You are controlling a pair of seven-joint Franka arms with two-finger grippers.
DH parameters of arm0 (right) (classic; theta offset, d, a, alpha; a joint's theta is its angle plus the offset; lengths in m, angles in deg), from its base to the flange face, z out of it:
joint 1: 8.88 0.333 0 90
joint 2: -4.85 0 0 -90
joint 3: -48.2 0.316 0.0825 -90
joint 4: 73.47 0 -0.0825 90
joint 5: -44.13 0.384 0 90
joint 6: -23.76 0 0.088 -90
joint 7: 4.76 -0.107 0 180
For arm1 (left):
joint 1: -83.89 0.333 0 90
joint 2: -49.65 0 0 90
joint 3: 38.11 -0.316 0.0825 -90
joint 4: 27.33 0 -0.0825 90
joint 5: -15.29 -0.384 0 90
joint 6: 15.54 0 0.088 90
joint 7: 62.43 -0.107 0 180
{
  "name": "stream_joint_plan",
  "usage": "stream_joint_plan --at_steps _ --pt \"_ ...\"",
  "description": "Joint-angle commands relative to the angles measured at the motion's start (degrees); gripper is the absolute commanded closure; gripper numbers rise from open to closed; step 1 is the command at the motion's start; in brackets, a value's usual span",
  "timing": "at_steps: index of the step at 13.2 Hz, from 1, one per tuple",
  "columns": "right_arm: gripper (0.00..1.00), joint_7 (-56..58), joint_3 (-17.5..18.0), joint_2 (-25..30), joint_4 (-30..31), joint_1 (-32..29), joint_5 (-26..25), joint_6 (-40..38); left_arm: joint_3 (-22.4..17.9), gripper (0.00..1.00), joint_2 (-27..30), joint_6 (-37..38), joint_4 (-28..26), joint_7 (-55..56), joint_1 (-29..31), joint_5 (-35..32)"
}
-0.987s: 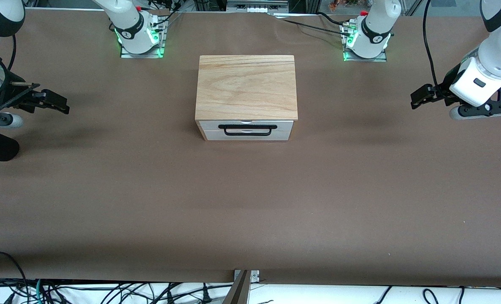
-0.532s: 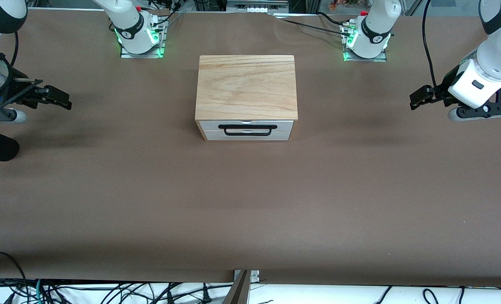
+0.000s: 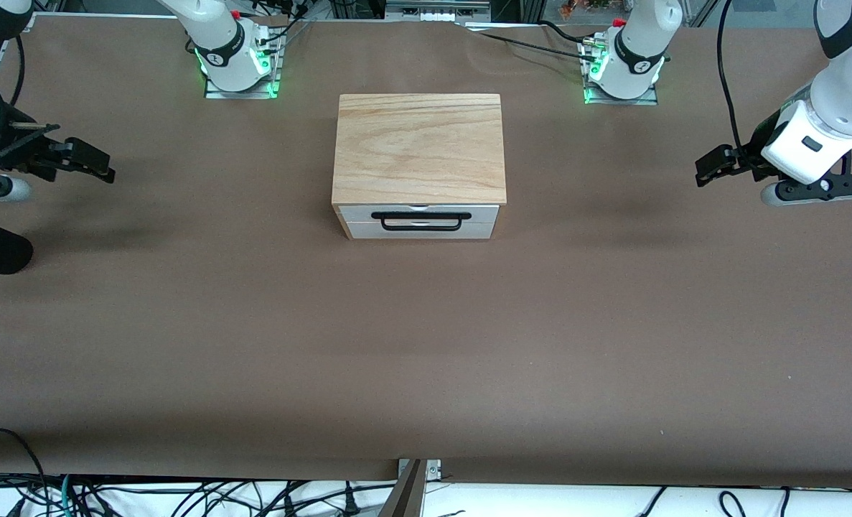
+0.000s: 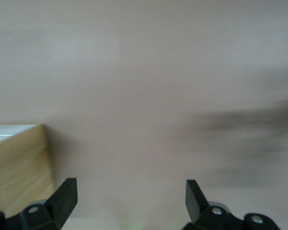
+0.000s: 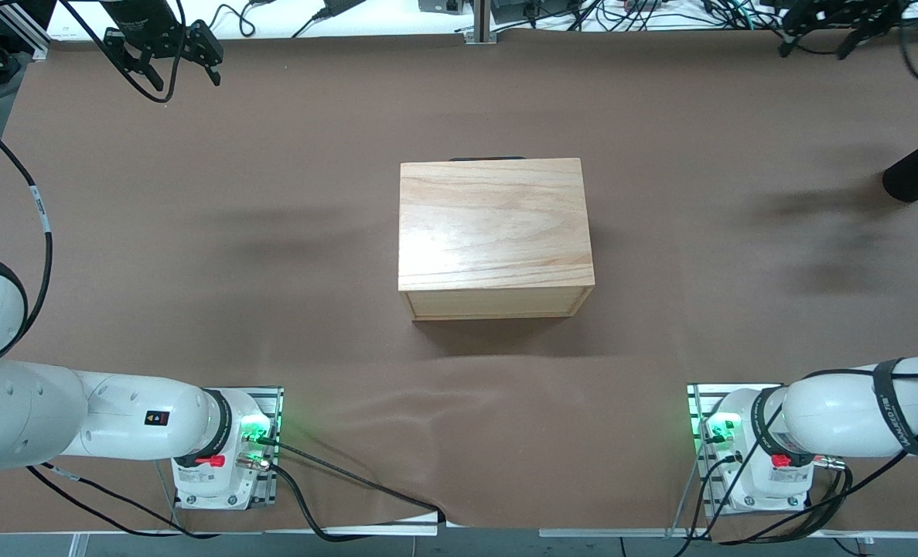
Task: Pull top drawer with both arms simultaneously
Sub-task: 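Reach both grippers to the black drawer handle ends and close them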
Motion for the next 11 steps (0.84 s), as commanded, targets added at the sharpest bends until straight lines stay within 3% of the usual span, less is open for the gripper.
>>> stream_joint_plan --at_steps 1,4,6,9,11 --pt "0.00 1.20 -0.05 -6.05 -1.32 -0.44 14.63 -0.14 0.48 0.00 -0.21 -0.14 -0.01 -0.35 0.60 1.27" --pt "0.00 1.63 0.83 -13.69 -1.14 -0.26 30.10 0.74 0.48 0.00 -4.42 -7.14 0.08 -1.14 0.51 2.75" --pt "0.00 7.67 1.97 -18.79 -0.35 -0.18 42.76 0.92 0.48 0.00 -9.16 -13.55 -0.10 -1.40 0.51 9.15" --pt "0.00 16.99 3.99 -22.93 2.20 -0.26 50.71 3.46 0.74 0.00 -15.05 -24.45 -3.69 -9.89 -0.28 22.84" --pt "0.00 24.10 5.56 -26.09 2.46 -0.26 55.80 3.46 0.74 0.00 -19.62 -25.63 -4.14 -19.81 -0.37 37.67"
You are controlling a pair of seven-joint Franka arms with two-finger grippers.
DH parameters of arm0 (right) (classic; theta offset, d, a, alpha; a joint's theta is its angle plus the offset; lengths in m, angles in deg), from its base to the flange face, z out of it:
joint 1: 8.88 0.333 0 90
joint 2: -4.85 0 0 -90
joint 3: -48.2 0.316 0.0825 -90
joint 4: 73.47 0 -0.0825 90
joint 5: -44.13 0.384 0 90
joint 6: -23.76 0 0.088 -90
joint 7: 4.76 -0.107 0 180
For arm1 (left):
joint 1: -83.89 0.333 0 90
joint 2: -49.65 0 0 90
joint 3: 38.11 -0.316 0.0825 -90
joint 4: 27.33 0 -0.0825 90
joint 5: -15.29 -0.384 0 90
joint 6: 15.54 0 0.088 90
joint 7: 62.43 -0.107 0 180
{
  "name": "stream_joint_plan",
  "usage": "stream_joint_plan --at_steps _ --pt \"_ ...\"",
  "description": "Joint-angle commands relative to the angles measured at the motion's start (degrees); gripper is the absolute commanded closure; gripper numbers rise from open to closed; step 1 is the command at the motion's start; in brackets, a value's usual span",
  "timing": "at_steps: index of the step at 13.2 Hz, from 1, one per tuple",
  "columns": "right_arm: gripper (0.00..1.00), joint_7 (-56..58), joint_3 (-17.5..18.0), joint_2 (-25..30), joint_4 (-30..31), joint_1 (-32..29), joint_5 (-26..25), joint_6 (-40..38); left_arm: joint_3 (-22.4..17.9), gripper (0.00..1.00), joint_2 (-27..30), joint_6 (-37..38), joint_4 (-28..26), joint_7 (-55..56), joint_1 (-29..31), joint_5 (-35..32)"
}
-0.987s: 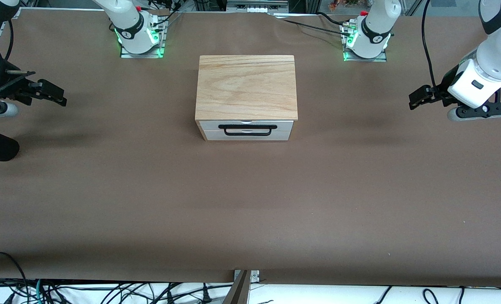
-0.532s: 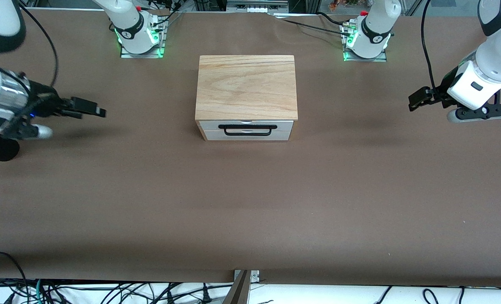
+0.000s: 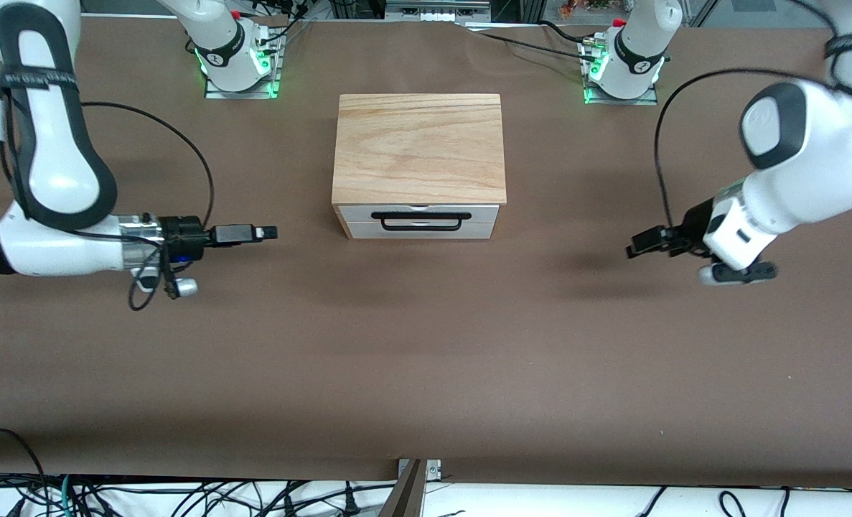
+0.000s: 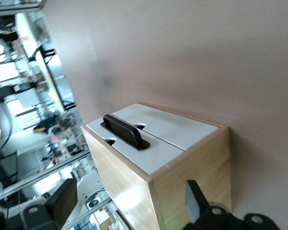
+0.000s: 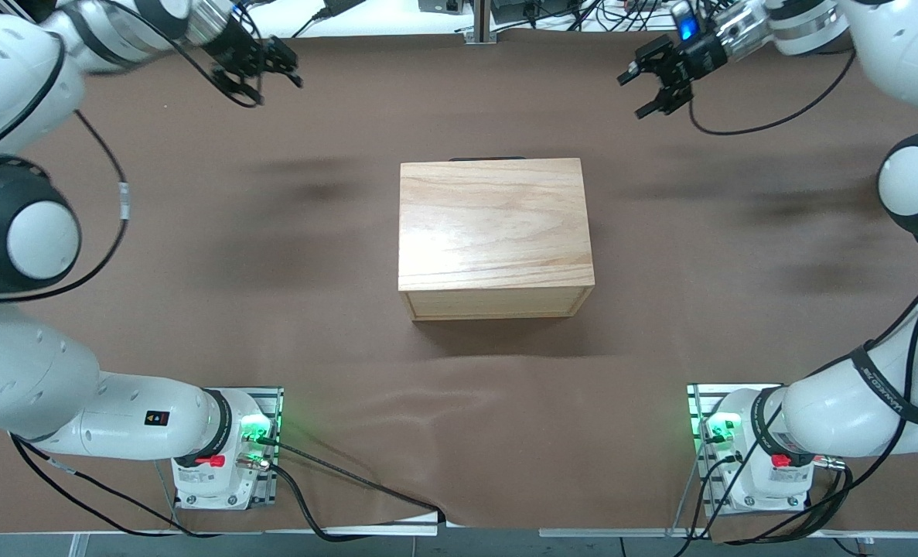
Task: Pull top drawer with both arms simultaneously
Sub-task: 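Reach both grippers to the black drawer handle ends and close them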
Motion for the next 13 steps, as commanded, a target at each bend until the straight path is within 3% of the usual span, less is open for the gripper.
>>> stream_joint_plan --at_steps 1,3,5,7,10,13 --pt "0.00 9.23 2.62 -3.01 1.48 -0.47 8.13 0.45 -0.14 0.00 -5.00 -1.39 -0.49 -12.95 -0.28 17.24" --pt "0.00 19.06 5.16 -6.09 4.03 -0.39 17.09 1.67 0.12 0.00 -9.22 -1.39 -0.58 -18.61 -2.56 29.65" --pt "0.01 26.37 8.24 -9.43 4.66 -0.39 20.12 3.08 2.22 0.00 -13.17 -1.04 -0.58 -25.44 -4.06 43.44" --pt "0.19 32.97 10.01 -12.42 4.65 -0.39 22.57 3.70 2.84 0.00 -16.08 -0.43 -1.80 -35.10 -6.60 53.66" --pt "0.48 38.18 12.21 -14.63 5.62 -0.30 28.12 3.70 5.74 0.00 -17.67 -0.25 -5.14 -44.97 -7.58 63.53" --pt "0.50 38.19 13.53 -14.98 7.63 -0.30 28.56 3.70 7.06 0.06 -18.12 4.22 -7.95 -54.02 -7.49 69.25"
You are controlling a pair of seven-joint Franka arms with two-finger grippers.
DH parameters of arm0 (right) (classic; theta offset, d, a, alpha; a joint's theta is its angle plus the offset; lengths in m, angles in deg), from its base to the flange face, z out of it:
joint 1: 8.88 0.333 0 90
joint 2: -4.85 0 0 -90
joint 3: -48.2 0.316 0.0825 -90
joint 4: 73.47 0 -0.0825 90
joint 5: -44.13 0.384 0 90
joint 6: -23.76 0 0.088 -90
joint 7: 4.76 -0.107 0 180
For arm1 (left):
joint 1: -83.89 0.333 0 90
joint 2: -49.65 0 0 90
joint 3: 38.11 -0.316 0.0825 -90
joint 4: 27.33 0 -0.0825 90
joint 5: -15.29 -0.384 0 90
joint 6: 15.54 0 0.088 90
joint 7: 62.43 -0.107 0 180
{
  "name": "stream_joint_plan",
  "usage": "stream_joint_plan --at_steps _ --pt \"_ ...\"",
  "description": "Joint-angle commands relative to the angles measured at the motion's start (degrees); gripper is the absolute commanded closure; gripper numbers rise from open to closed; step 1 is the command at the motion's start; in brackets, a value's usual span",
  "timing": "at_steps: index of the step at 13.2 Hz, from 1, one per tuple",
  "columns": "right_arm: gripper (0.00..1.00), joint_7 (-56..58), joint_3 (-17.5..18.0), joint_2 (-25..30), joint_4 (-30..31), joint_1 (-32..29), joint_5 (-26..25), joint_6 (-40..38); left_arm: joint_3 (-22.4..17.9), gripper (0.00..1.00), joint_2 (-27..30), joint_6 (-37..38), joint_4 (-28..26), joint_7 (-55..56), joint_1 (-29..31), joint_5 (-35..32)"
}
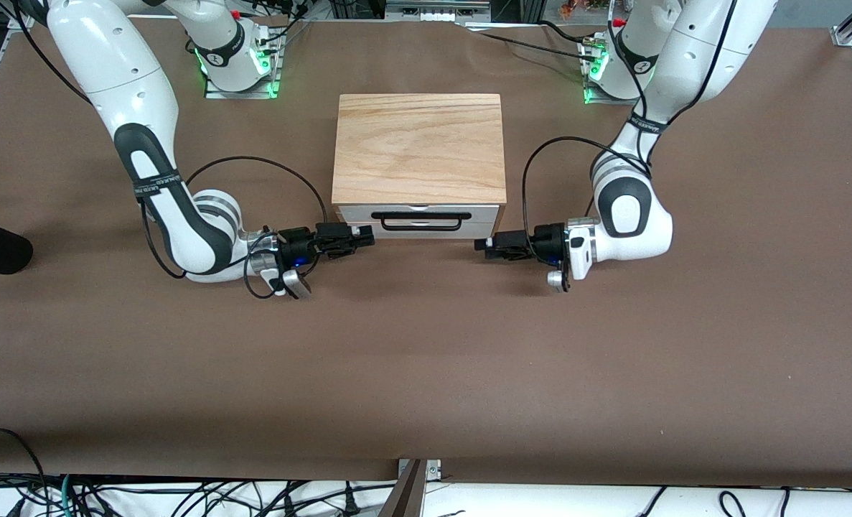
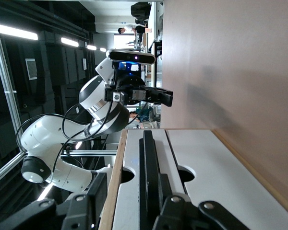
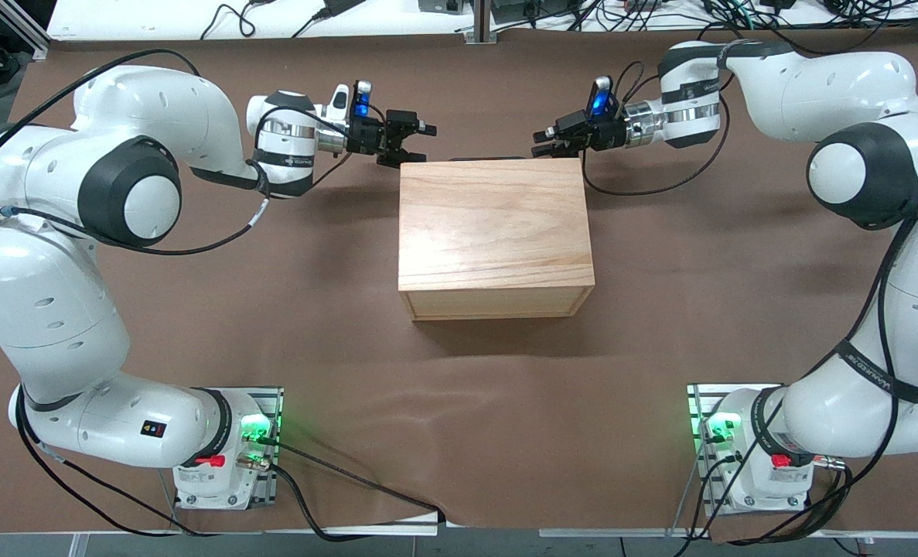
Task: Pull top drawer with both arms simultaneously
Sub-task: 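Reach both grippers to the black drawer handle ends and close them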
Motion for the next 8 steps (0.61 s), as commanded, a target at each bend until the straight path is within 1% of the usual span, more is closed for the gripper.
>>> stream_joint_plan --at_steps 1,3,5,6,8 --pt "0.50 1.43 2.14 0.44 3.20 -0.68 2.37 0.33 0.65 0.09 0.77 4.80 -3.80 -9.66 0.67 5.37" --pt "0.50 3.35 2.23 0.00 3.83 -0.51 3.43 0.51 0.92 0.15 0.77 7.44 -6.52 -18.44 0.67 9.32" --pt "0.50 4.42 2.59 -0.53 3.91 -0.60 3.43 0.42 1.88 0.21 0.77 7.54 -7.41 -24.79 0.67 10.14" --pt "0.52 4.42 2.67 -0.53 3.92 -0.51 3.43 0.51 2.06 0.21 0.77 7.54 -7.59 -25.68 0.76 10.22" --pt "0.57 4.42 2.67 -0.53 3.92 -0.60 3.52 0.77 2.24 0.31 0.86 7.54 -7.59 -28.58 0.76 10.40"
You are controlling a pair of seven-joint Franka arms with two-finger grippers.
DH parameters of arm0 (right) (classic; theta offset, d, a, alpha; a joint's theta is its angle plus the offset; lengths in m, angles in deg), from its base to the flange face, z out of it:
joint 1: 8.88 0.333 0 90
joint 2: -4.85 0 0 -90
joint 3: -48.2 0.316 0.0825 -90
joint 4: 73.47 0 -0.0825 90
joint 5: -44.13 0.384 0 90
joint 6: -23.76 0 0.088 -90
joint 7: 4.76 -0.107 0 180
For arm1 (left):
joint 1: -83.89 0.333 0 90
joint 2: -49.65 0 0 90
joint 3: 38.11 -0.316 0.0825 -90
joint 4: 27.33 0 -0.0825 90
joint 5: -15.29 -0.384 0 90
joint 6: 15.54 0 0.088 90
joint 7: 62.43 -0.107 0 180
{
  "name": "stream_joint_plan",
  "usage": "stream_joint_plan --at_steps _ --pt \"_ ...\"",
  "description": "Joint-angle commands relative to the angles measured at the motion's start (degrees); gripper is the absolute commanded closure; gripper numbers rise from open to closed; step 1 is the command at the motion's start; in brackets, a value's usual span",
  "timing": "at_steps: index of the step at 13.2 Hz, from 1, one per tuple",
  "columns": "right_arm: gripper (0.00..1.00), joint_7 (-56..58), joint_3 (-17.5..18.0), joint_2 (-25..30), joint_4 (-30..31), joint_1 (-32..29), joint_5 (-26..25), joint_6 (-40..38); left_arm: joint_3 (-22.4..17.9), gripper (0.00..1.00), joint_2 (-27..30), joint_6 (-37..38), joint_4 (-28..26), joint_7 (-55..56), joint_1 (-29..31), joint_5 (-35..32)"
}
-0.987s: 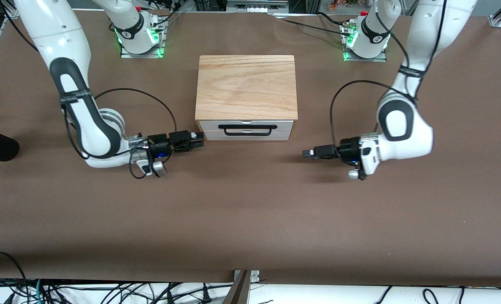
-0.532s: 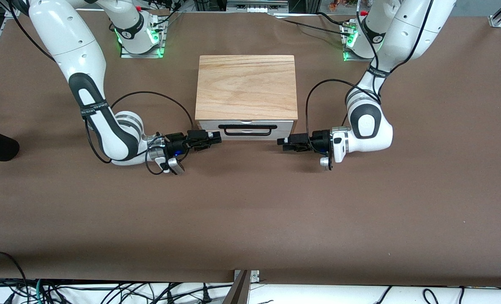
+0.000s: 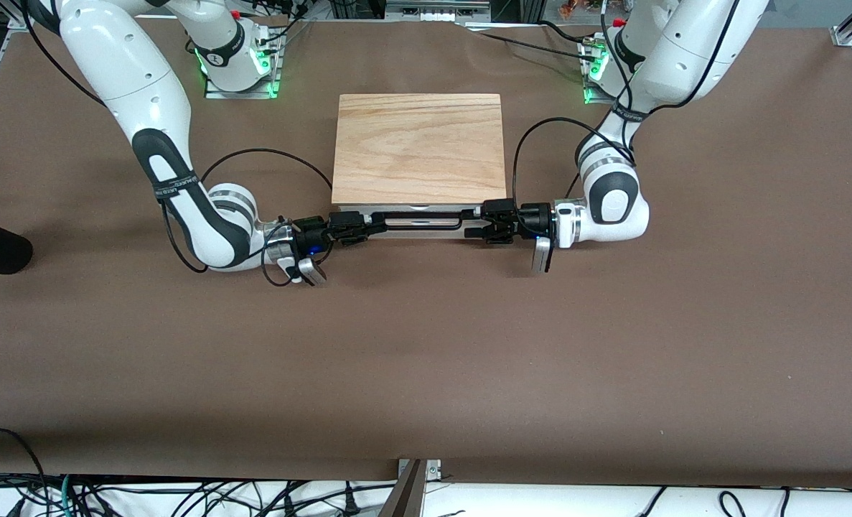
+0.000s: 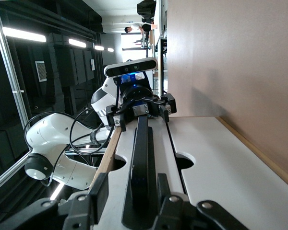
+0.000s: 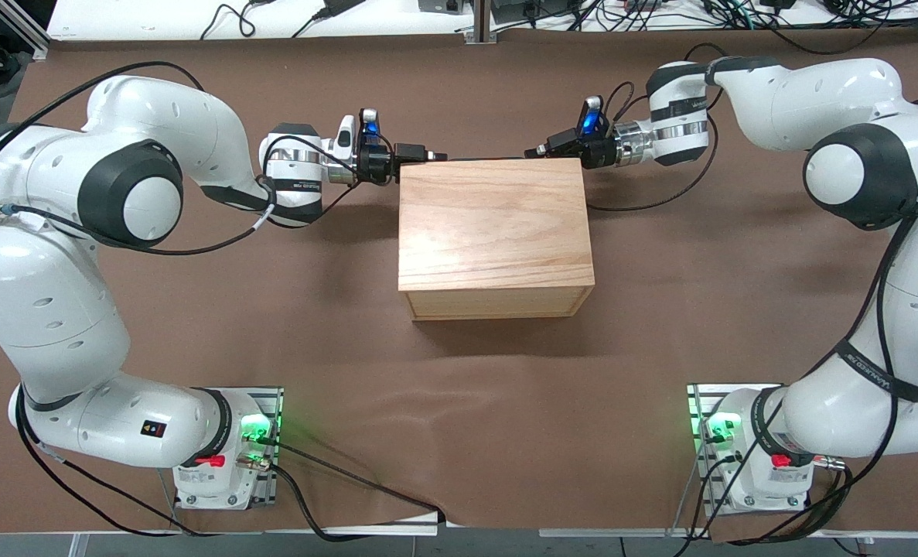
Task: Pull top drawer with both arms simultaneously
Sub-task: 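Reach both grippers to the black drawer handle ends and close them, then pull the handle outward with both grippers, sliding the drawer open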
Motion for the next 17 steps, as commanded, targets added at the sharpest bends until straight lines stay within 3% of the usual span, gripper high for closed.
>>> stream_joint_plan --at_steps 1,2,4,8,10,11,13,14,17 --pt "0.64 1.43 0.79 0.25 0.59 -0.60 1.23 0.68 1.33 0.43 0.89 0.57 -1.20 -6.13 0.67 3.29" --pt "0.68 1.43 0.88 0.25 0.58 -0.51 1.23 0.68 1.51 0.52 0.89 0.57 -1.20 -7.97 0.67 4.18" --pt "0.73 1.43 0.79 0.16 0.41 -0.60 1.23 0.68 1.86 0.57 0.45 0.48 -1.11 -8.43 0.67 4.45" --pt "0.80 1.43 0.79 0.16 0.15 -0.60 1.32 0.68 2.21 0.56 -1.22 0.48 -1.02 -7.47 0.58 4.54" --pt "0.88 1.26 0.79 0.16 0.06 -0.60 1.32 0.68 2.30 0.56 -2.01 0.48 -1.11 -6.41 0.58 4.54" --pt "0.97 1.08 0.79 0.16 0.06 -0.60 1.24 0.59 2.30 0.57 -2.27 0.48 -1.19 -6.41 0.50 4.54" --pt "0.98 0.90 0.88 0.16 -0.20 -0.60 1.24 0.68 3.17 0.68 -2.45 0.48 -1.63 -4.93 0.50 4.54" --pt "1.00 0.90 0.79 0.16 -0.21 -0.60 1.23 0.68 3.35 0.79 -2.36 0.48 -1.72 -3.87 0.50 4.54" --pt "1.00 0.90 0.79 0.16 -0.38 -0.60 1.32 0.68 3.88 0.80 -2.19 0.48 -3.04 -3.07 0.58 4.54"
